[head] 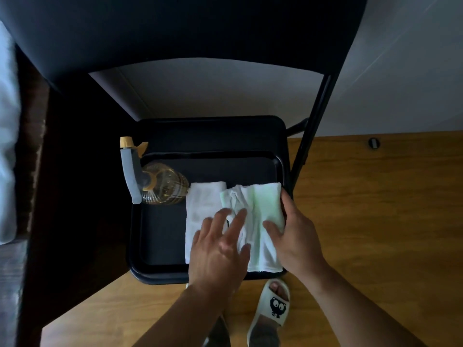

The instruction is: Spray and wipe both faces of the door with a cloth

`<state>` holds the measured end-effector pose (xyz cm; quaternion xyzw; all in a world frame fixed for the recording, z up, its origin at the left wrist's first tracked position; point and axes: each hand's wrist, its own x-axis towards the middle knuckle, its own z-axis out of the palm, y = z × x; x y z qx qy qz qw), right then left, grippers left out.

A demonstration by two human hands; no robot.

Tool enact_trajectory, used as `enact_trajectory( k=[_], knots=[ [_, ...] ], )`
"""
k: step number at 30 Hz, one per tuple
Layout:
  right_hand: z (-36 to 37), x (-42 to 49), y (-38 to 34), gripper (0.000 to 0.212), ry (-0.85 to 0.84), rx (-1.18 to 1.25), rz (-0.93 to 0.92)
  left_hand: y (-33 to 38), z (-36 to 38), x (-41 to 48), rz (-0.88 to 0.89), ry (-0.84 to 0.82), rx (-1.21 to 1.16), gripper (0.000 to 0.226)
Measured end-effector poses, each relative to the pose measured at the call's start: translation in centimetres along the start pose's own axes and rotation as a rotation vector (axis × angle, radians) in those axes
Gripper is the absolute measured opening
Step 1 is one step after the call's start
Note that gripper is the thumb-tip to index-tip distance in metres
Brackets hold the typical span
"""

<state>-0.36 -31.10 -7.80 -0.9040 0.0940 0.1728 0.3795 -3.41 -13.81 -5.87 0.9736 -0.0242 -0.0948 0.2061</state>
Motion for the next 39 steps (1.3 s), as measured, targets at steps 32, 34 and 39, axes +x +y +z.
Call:
enact_trajectory(
  k=[32, 34, 39],
  knots=[
    [-2.9, 1.0, 3.5, 0.095, -0.414, -0.797, -0.317, -5.3, 1.5, 1.5, 0.146, -0.351, 0.307, 0.083],
    [-3.8, 0.5, 2.2, 0.095, -0.455, -0.826, -0.284, -4.2, -0.1, 1.6, 0.112, -0.435, 0.303, 0.085],
    [-10.2, -3.1, -3.3, 0.099, -0.433, -0.824, -0.268, -0.6, -8.1, 1.1, 0.025, -0.528, 0.252, 0.091]
  ],
)
